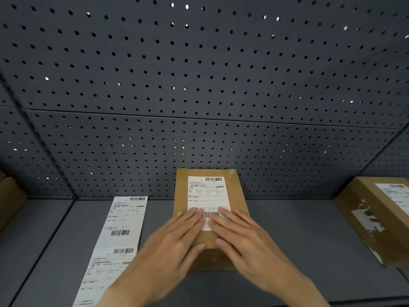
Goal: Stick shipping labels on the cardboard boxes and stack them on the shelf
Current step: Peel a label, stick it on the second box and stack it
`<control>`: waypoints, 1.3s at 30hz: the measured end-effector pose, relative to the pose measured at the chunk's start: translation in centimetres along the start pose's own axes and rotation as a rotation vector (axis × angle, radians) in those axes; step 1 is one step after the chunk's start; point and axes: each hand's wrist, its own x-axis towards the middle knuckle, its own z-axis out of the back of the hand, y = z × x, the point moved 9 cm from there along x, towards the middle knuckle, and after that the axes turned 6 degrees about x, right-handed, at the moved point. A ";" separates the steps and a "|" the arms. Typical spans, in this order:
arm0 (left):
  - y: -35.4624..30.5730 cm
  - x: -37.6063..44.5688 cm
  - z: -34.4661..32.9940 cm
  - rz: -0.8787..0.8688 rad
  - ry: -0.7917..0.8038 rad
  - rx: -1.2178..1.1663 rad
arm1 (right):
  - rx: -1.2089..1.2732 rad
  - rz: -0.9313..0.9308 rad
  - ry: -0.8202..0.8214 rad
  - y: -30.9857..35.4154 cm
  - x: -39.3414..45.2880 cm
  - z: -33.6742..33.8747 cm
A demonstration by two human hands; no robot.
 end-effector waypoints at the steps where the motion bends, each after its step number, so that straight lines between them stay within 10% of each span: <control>1: 0.3 -0.1 -0.1 0.016 -0.017 -0.020 | 0.008 -0.011 -0.039 -0.4 -0.3 0.3; 9: 5.2 -3.0 0.6 0.590 -0.351 -0.910 | 0.670 -0.498 -0.563 -6.4 -4.6 2.6; 14: 6.3 -2.8 -4.1 0.919 -0.110 -1.352 | 1.266 -0.945 -0.364 -8.1 -4.3 -2.2; 26: 2.0 -1.1 -5.4 0.928 -0.036 -1.479 | 1.334 -1.005 -0.362 -7.3 -4.2 -2.2; 39: -15.7 11.2 -4.0 0.730 0.013 -1.634 | 1.176 -1.027 -0.542 -18.1 -15.7 13.8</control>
